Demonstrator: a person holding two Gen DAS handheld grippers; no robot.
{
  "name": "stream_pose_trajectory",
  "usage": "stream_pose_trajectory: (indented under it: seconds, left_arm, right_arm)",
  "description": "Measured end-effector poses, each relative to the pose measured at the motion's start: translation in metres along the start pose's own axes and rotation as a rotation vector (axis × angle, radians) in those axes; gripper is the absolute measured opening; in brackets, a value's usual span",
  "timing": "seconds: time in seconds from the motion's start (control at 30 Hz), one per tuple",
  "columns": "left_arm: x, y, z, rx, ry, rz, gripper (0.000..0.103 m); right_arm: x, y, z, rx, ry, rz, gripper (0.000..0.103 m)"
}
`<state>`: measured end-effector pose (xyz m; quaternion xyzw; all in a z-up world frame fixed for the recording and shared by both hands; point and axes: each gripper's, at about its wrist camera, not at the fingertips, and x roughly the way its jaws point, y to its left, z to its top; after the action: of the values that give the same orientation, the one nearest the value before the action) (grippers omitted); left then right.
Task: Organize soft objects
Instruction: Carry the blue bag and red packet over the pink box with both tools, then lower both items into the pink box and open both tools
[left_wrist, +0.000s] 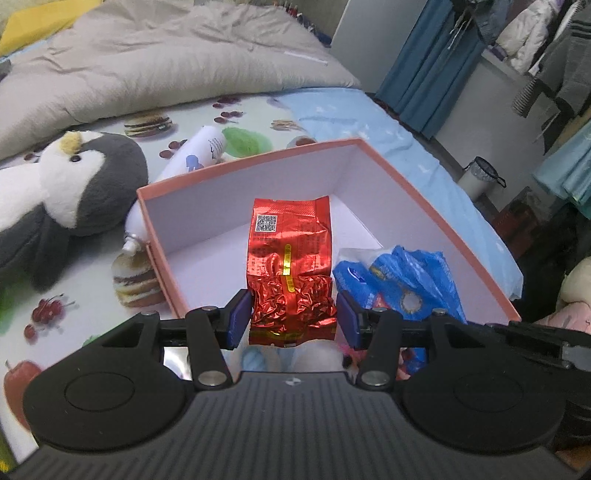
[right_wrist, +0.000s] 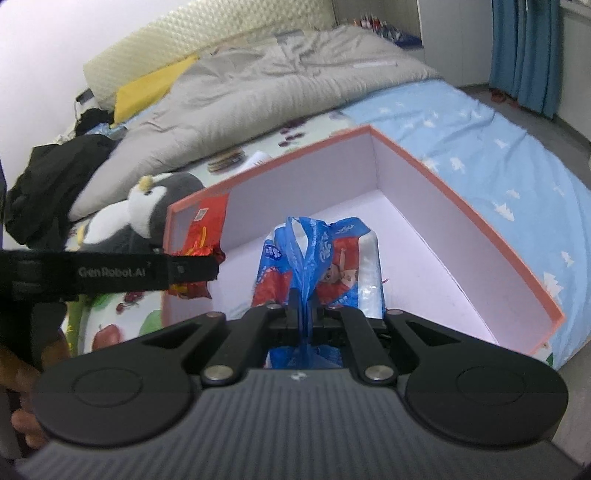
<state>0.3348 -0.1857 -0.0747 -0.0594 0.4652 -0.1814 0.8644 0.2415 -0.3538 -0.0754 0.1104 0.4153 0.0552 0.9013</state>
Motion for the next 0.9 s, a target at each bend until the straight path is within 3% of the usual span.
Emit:
stream_pose_trajectory:
  seconds: [0.33,0.6,0.67,0.73,0.8,0.9]
  left_arm:
    - [0.069,0.015,0.043,-0.02,0.063,0.001,0.057]
    - [0.096,0.022,0.05,-0.035,0.103,-0.005,0.059]
    - [0.099,0.023,0.051,-0.033,0.112,-0.001,0.069]
    - [0.096,0.024,0.053,-0.031,0.095,0.008,0.069]
    - [0.09,0.023,0.054,-0.026,0.084,0.012,0.069]
    - [0.074,0.02,0.055,-0.019,0.059,0.011,0.069]
  right_arm:
    - [0.064,-0.017,0.042,0.027,0.052,0.002,0.007]
    - [0.098,-0.027,0.05,0.004,0.081,-0.035,0.009]
    - [0.1,-0.029,0.05,0.014,0.095,-0.042,0.012]
    - [0.101,-0.03,0.051,0.028,0.101,-0.044,0.029]
    - [0.098,-0.031,0.051,0.032,0.093,-0.042,0.037]
    - [0.088,-0.027,0.051,0.018,0.079,-0.047,0.037]
